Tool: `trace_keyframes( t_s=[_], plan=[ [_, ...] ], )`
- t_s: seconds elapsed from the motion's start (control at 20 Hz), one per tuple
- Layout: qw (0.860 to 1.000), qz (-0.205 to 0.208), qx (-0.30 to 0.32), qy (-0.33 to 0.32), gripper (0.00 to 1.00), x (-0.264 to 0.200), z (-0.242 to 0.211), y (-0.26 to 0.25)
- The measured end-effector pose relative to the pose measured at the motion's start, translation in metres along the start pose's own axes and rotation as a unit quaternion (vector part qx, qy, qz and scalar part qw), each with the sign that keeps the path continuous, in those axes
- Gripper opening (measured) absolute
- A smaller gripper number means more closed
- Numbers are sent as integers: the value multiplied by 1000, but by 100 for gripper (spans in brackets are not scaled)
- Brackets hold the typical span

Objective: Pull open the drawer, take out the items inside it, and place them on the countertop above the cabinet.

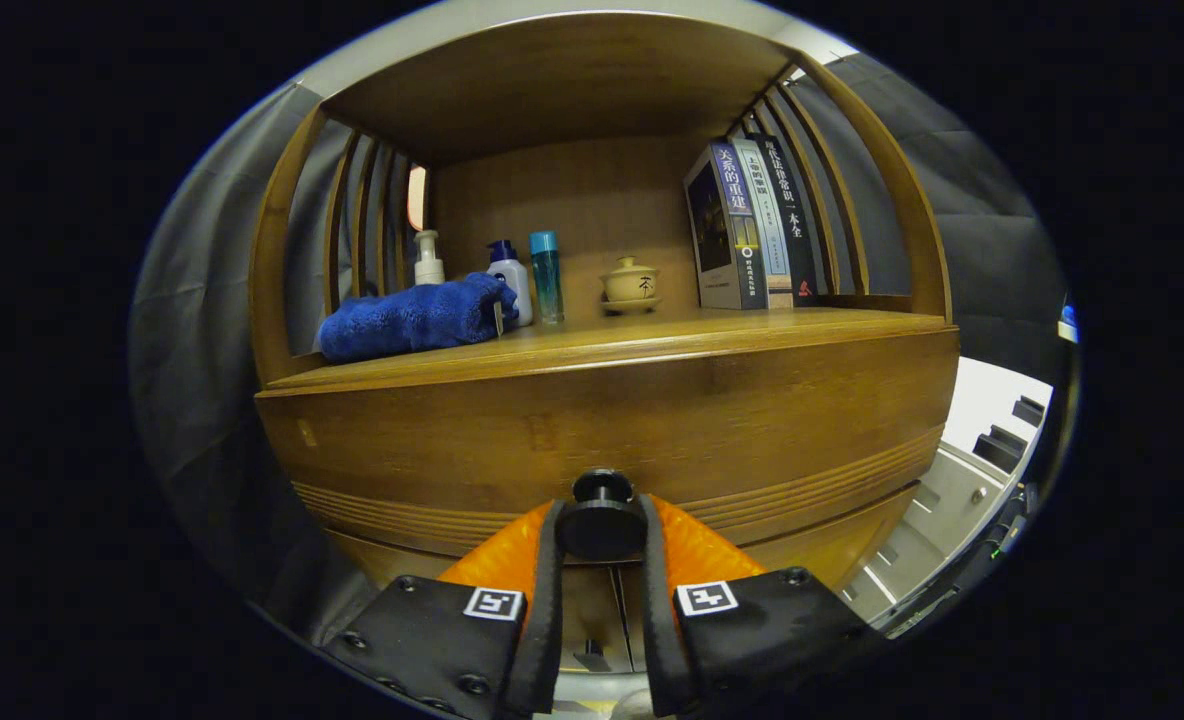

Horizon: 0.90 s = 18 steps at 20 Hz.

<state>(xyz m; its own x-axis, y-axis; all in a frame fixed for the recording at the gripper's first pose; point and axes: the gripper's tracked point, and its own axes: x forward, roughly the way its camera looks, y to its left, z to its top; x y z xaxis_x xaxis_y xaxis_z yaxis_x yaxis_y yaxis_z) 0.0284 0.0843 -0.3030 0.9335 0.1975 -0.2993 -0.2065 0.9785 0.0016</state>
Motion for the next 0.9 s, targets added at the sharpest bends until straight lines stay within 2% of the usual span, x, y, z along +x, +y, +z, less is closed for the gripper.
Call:
trace_keyframes(
  t_s=[0.05,0.1,0.9],
  plan=[
    [1000,-5,-6,2,42,-3,-1,-1],
    [1000,-9,-10,4,37,-2,-1,-1],
    [1000,-10,-22,-5,37,-77,-18,4]
  ],
)
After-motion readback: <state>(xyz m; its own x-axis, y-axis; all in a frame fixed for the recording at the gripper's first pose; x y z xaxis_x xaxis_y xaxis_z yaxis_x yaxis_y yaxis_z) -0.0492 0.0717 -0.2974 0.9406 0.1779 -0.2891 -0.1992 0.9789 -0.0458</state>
